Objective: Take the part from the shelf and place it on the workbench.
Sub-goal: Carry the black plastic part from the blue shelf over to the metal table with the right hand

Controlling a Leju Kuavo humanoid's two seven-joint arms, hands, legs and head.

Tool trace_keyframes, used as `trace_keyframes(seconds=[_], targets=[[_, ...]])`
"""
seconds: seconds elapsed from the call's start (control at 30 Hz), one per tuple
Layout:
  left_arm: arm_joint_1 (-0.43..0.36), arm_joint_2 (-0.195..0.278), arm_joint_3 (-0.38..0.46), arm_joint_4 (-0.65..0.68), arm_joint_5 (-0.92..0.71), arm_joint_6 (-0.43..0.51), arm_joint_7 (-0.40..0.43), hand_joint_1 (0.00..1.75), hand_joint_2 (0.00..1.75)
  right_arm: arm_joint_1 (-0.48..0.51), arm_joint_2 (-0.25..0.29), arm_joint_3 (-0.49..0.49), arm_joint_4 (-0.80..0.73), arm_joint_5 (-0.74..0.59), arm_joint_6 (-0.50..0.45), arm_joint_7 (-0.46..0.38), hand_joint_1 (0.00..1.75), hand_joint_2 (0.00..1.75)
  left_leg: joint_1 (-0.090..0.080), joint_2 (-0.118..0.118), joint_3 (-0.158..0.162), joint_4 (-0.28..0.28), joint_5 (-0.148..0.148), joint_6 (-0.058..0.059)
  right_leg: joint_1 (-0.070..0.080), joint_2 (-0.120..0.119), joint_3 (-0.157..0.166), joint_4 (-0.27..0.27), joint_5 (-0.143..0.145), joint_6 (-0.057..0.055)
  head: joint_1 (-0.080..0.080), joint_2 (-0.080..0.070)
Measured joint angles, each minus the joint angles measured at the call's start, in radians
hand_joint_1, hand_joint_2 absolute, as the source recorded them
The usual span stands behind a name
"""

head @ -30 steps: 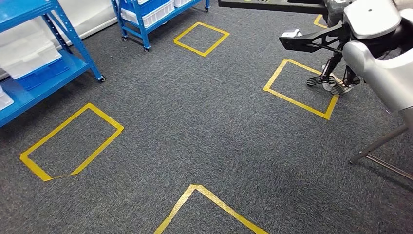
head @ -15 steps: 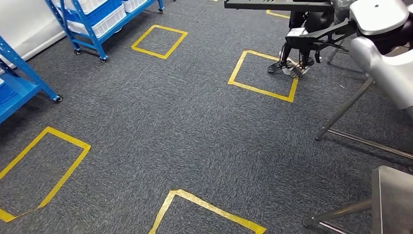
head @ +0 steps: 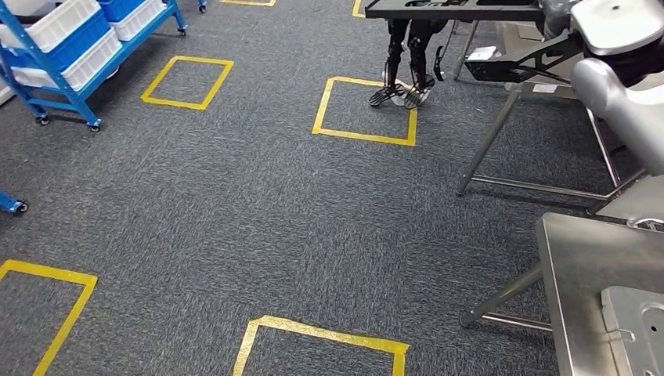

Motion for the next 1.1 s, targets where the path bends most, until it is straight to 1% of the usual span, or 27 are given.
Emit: trace_keyframes(seconds=[0.03,0.1,0.13,0.2,0.23,0.27,0.3,0.33,0.37,0.4,0.47,0.5,0.53,0.57,0.6,0.63,0.7,0.73,0.77,0.8,0.83,0.87,0.9,0.97,1.0,1.03,1.1], targets=[[-0.001,0.001,0.0,0.0,-0.001,-0.001,-0.001,0.0,1.75,-0.002,-0.002,0.001,-0.002,0.0,0.001,0.0,1.75,1.75,-0.002,0.009,0.001,0.003,-0.004,-0.006,0.006,-0.004,0.002,-0.007,-0.005,-0.007,-0.001,0.0],[-0.004,0.0,0.001,0.0,-0.004,-0.004,-0.002,0.0,1.75,-0.004,-0.007,0.002,-0.006,0.0,0.004,0.0,1.75,1.75,-0.001,0.025,0.006,0.002,-0.009,-0.015,0.009,0.02,0.002,-0.008,-0.002,-0.021,-0.002,0.0],[-0.005,-0.001,0.001,0.0,-0.006,-0.006,-0.002,0.0,1.75,-0.005,-0.01,0.002,-0.009,0.0,0.005,0.0,1.75,1.75,0.002,0.015,0.006,0.009,-0.018,-0.019,0.007,0.031,0.003,-0.01,-0.001,-0.027,-0.002,0.0],[-0.004,-0.003,0.001,0.0,-0.01,-0.007,-0.002,0.0,1.75,-0.009,-0.009,0.003,-0.013,0.0,0.005,0.0,1.75,1.75,0.008,-0.037,-0.022,0.075,-0.062,-0.023,0.004,0.053,0.006,-0.015,0.0,-0.04,-0.003,0.0],[-0.003,-0.003,0.002,0.0,-0.011,-0.007,-0.003,0.0,1.75,-0.01,-0.008,0.005,-0.015,0.0,0.005,0.0,1.75,1.75,0.01,-0.068,-0.05,0.136,-0.091,-0.023,0.006,0.065,0.006,-0.015,0.0,-0.044,-0.004,0.0],[-0.002,-0.003,0.002,0.0,-0.012,-0.007,-0.003,0.0,1.75,-0.01,-0.007,0.008,-0.015,0.0,0.005,0.0,1.75,1.75,0.01,-0.084,-0.085,0.203,-0.117,-0.022,0.009,0.078,0.006,-0.015,0.0,-0.048,-0.004,0.0],[-0.001,-0.003,0.004,0.0,-0.014,-0.007,-0.003,0.0,1.75,-0.008,-0.006,0.012,-0.015,0.0,0.005,0.0,1.75,1.75,0.009,-0.092,-0.117,0.259,-0.131,-0.021,0.012,0.093,0.006,-0.015,0.0,-0.049,-0.004,0.0],[-0.001,-0.003,0.005,0.0,-0.015,-0.007,-0.003,0.0,1.75,-0.007,-0.006,0.016,-0.015,0.0,0.005,-0.001,1.75,1.75,0.009,-0.095,-0.136,0.285,-0.127,-0.018,0.015,0.109,0.007,-0.015,0.0,-0.05,-0.004,0.0],[-0.001,-0.003,0.006,0.0,-0.016,-0.007,-0.003,0.0,1.75,-0.006,-0.007,0.018,-0.015,0.0,0.005,-0.001,1.75,1.75,0.008,-0.098,-0.14,0.275,-0.104,-0.014,0.018,0.124,0.007,-0.015,0.0,-0.051,-0.004,0.0],[-0.001,-0.004,0.007,0.0,-0.017,-0.007,-0.003,0.0,1.75,-0.006,-0.007,0.019,-0.016,0.0,0.005,-0.001,1.75,1.75,0.007,-0.106,-0.126,0.229,-0.066,-0.007,0.02,0.14,0.009,-0.015,0.0,-0.051,-0.004,0.0],[0.001,-0.003,0.008,0.0,-0.018,-0.007,-0.003,0.0,1.75,-0.006,-0.007,0.019,-0.018,0.0,0.005,0.0,1.75,1.75,0.006,-0.154,-0.079,0.104,0.007,0.009,0.021,0.168,0.01,-0.015,0.001,-0.05,-0.004,0.0],[0.001,-0.002,0.008,0.0,-0.018,-0.007,-0.003,0.0,1.75,-0.006,-0.007,0.02,-0.019,0.0,0.006,0.0,1.75,1.75,0.006,-0.177,-0.058,0.057,0.024,0.015,0.019,0.181,0.009,-0.015,0.002,-0.047,-0.004,0.0],[0.0,-0.001,0.008,0.0,-0.018,-0.007,-0.003,0.0,1.75,-0.006,-0.008,0.021,-0.019,0.0,0.006,0.0,1.75,1.75,0.005,-0.191,-0.047,0.032,0.028,0.019,0.015,0.194,0.006,-0.016,0.004,-0.042,-0.004,0.0],[-0.002,0.0,0.008,0.0,-0.018,-0.007,-0.003,0.0,1.75,-0.006,-0.01,0.023,-0.02,-0.001,0.006,0.0,1.75,1.75,0.003,-0.19,-0.039,0.023,0.024,0.021,0.011,0.208,0.002,-0.019,0.008,-0.035,-0.004,0.0],[-0.005,0.0,0.008,0.0,-0.019,-0.007,-0.003,0.0,1.75,-0.005,-0.014,0.023,-0.021,-0.001,0.007,0.0,1.75,1.75,0.002,-0.176,-0.032,0.01,0.024,0.022,0.008,0.22,0.001,-0.024,0.012,-0.027,-0.004,0.0],[-0.007,0.0,0.008,0.0,-0.02,-0.008,-0.003,0.0,1.75,-0.004,-0.02,0.023,-0.021,-0.001,0.007,0.001,1.75,1.75,0.003,-0.161,-0.026,-0.003,0.029,0.023,0.008,0.212,-0.001,-0.025,0.014,-0.022,-0.004,0.0],[-0.006,0.0,0.009,0.0,-0.024,-0.008,-0.003,0.0,1.75,-0.007,-0.027,0.024,-0.023,-0.002,0.007,0.001,1.75,1.75,0.005,-0.13,-0.01,-0.031,0.041,0.027,0.014,0.152,-0.021,0.013,-0.012,-0.015,-0.002,0.0],[-0.004,0.0,0.009,0.0,-0.026,-0.009,-0.003,0.0,1.75,-0.008,-0.028,0.024,-0.024,-0.004,0.007,0.001,1.75,1.75,0.004,-0.114,-0.005,-0.038,0.043,0.028,0.015,0.113,-0.043,0.062,-0.04,-0.014,-0.002,0.0],[-0.002,0.0,0.009,0.0,-0.027,-0.009,-0.003,0.0,1.75,-0.007,-0.028,0.025,-0.025,-0.007,0.008,0.0,1.75,1.75,0.002,-0.099,-0.004,-0.04,0.043,0.03,0.014,0.089,-0.072,0.121,-0.069,-0.011,-0.002,0.0],[-0.001,0.0,0.01,0.0,-0.028,-0.009,-0.003,0.0,1.75,-0.003,-0.03,0.026,-0.026,-0.01,0.009,-0.001,1.75,1.75,0.002,-0.084,-0.003,-0.039,0.041,0.031,0.01,0.078,-0.098,0.176,-0.09,-0.007,-0.002,0.0],[-0.001,0.0,0.01,0.0,-0.029,-0.009,-0.003,0.0,1.75,0.001,-0.033,0.028,-0.028,-0.012,0.011,-0.002,1.75,1.75,0.001,-0.07,-0.003,-0.037,0.038,0.031,0.007,0.073,-0.113,0.207,-0.096,-0.004,-0.002,0.0],[-0.002,0.0,0.012,0.0,-0.03,-0.01,-0.003,0.0,1.75,0.005,-0.036,0.03,-0.03,-0.014,0.014,-0.003,1.75,1.75,0.001,-0.056,-0.003,-0.034,0.035,0.029,0.003,0.069,-0.11,0.204,-0.084,-0.001,-0.002,0.0],[-0.002,0.0,0.014,0.0,-0.03,-0.01,-0.003,0.0,1.75,0.008,-0.039,0.032,-0.034,-0.015,0.016,-0.004,1.75,1.75,0.001,-0.043,-0.003,-0.03,0.03,0.027,0.0,0.06,-0.087,0.162,-0.058,0.002,-0.002,0.0],[-0.001,0.0,0.017,0.0,-0.032,-0.01,-0.003,0.0,1.75,0.01,-0.044,0.034,-0.045,-0.016,0.019,-0.004,1.75,1.75,-0.001,-0.02,-0.003,-0.017,0.017,0.018,0.002,0.021,-0.021,0.04,-0.011,0.002,-0.002,0.0],[-0.001,0.001,0.018,0.0,-0.033,-0.011,-0.003,0.0,1.75,0.011,-0.045,0.035,-0.051,-0.017,0.019,-0.004,1.75,1.75,-0.003,-0.009,-0.003,-0.01,0.01,0.012,0.006,0.008,0.002,-0.001,0.001,-0.002,-0.002,0.0],[-0.002,0.001,0.019,0.0,-0.035,-0.011,-0.003,0.0,1.75,0.012,-0.046,0.036,-0.057,-0.018,0.021,-0.004,1.75,1.75,-0.005,0.0,-0.002,-0.006,0.005,0.006,0.011,0.002,0.01,-0.019,0.002,-0.008,-0.003,0.0],[-0.006,0.001,0.021,0.0,-0.042,-0.01,0.001,0.0,1.75,0.016,-0.052,0.04,-0.069,-0.021,0.026,-0.006,1.75,1.75,-0.006,0.017,0.003,-0.004,0.0,-0.004,0.018,0.02,0.009,-0.018,0.001,-0.022,-0.003,0.0]])
